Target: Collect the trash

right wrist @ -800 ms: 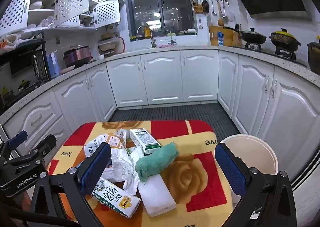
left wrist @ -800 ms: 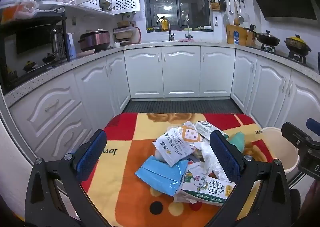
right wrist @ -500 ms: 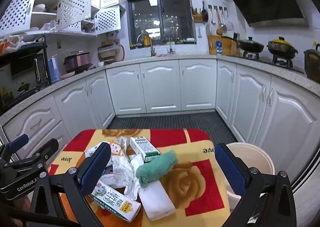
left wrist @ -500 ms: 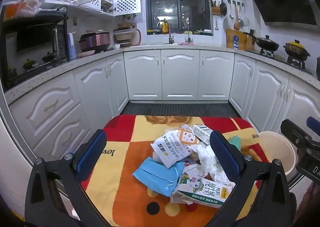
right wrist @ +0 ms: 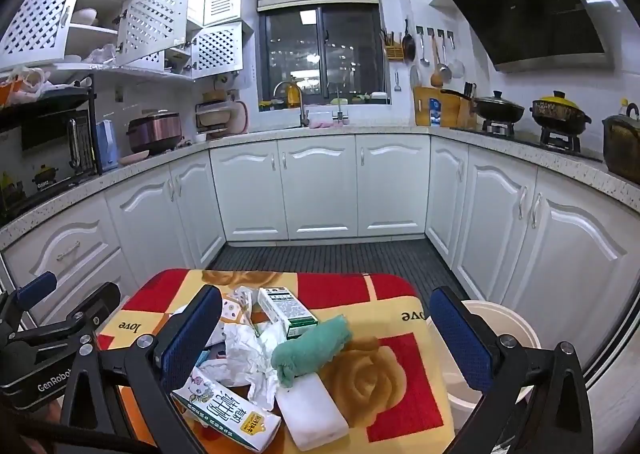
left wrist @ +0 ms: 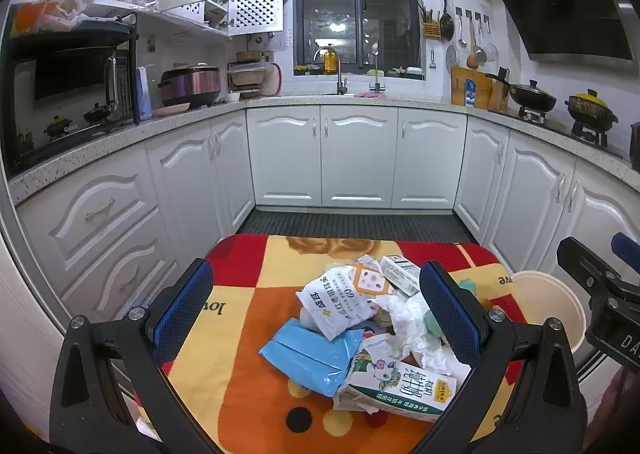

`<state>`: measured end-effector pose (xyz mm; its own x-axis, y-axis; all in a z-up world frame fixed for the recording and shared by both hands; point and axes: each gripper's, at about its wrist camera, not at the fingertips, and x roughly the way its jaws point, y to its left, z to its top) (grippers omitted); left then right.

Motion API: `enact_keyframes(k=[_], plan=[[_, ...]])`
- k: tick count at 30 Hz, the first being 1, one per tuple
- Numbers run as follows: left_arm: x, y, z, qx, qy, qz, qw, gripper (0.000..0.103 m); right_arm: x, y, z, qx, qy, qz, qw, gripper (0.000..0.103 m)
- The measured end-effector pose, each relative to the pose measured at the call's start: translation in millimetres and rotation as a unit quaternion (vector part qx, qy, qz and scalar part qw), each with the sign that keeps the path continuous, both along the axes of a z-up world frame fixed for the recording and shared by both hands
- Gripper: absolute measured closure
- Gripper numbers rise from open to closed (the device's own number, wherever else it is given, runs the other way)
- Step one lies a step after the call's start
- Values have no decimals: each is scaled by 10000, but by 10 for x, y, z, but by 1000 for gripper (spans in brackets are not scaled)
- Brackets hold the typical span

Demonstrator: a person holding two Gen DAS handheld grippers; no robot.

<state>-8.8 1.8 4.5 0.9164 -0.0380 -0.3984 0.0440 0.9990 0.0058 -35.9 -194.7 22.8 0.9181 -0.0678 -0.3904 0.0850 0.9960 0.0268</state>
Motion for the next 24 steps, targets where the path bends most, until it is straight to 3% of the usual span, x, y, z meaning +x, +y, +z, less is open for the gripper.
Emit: enact_keyframes(k=[24], plan=[[-9, -14, -34, -85, -12, -7, 10000, 1, 30, -24, -30, -26, 33, -20, 10000, 0]])
